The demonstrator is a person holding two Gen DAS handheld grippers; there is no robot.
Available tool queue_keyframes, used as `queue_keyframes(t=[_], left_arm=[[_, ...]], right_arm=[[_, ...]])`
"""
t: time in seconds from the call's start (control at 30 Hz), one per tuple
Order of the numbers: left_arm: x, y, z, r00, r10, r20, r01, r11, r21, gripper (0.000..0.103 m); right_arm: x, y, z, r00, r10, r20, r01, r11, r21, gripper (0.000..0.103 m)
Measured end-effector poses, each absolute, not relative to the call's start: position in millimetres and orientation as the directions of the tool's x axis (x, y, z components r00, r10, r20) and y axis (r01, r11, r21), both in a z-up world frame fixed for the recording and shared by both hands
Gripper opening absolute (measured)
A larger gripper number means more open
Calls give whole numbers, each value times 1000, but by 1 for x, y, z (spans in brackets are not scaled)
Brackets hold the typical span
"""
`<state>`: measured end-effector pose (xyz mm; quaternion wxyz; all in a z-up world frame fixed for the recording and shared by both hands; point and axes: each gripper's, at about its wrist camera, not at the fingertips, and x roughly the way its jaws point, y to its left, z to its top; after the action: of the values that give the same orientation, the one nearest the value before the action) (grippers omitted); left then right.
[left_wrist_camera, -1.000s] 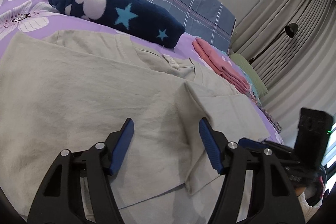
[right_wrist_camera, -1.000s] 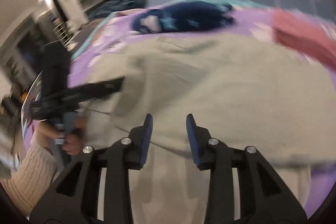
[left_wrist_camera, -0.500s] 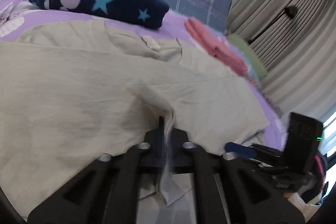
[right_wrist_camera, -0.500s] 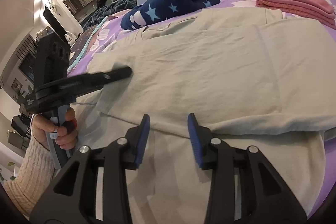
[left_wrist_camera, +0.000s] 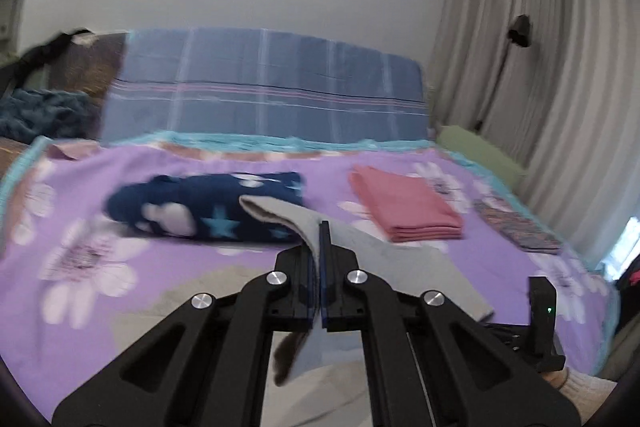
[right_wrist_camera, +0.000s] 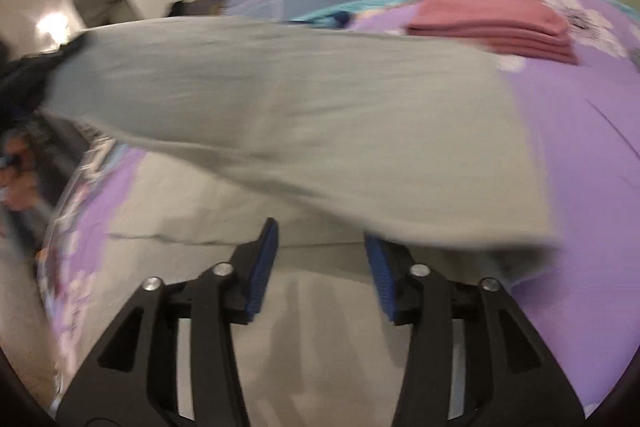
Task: Fold small clothes
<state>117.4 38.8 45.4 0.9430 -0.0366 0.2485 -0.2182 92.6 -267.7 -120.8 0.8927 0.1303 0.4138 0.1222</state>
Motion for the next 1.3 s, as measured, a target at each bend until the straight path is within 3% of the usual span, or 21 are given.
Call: queue_keyframes(t=[0.07, 0.27, 0.4, 0.6, 0.77, 0.97, 1.07, 1.13, 1.3], left_arm=[[121, 55, 35, 787, -383, -484, 344, 923, -171, 2], [139, 111, -50, 714, -215, -667, 133, 976, -171, 2], [146, 139, -98, 644, -183, -743, 49, 979, -199, 4], [139, 149, -104, 656, -149, -740, 33, 985, -169, 23], [132, 153, -92, 674, -128, -728, 39, 990, -138, 26], [118, 126, -93, 671, -224, -707, 159, 975, -158, 39], [120, 100, -120, 613, -126, -780, 186, 983, -13, 44], [113, 100, -118, 634, -141, -760, 207, 978, -8, 49], [123, 138, -93, 683, -155, -714, 118, 988, -102, 49]], right_arm=[[95, -269, -132, 613, 292, -734, -73, 946, 315, 40], [93, -270, -130, 619, 296, -727, -82, 945, 316, 40], [89, -272, -128, 613, 306, -728, -98, 944, 314, 44], [74, -268, -119, 592, 325, -738, -165, 945, 284, 63], [52, -272, -100, 585, 333, -739, -209, 943, 259, 63], [50, -278, -71, 652, 420, -632, -239, 904, 354, 57], [73, -264, -108, 573, 251, -780, -152, 968, 200, 55], [73, -261, -127, 568, 198, -799, -145, 980, 139, 51], [64, -244, -124, 594, 174, -786, -205, 977, 61, 70]])
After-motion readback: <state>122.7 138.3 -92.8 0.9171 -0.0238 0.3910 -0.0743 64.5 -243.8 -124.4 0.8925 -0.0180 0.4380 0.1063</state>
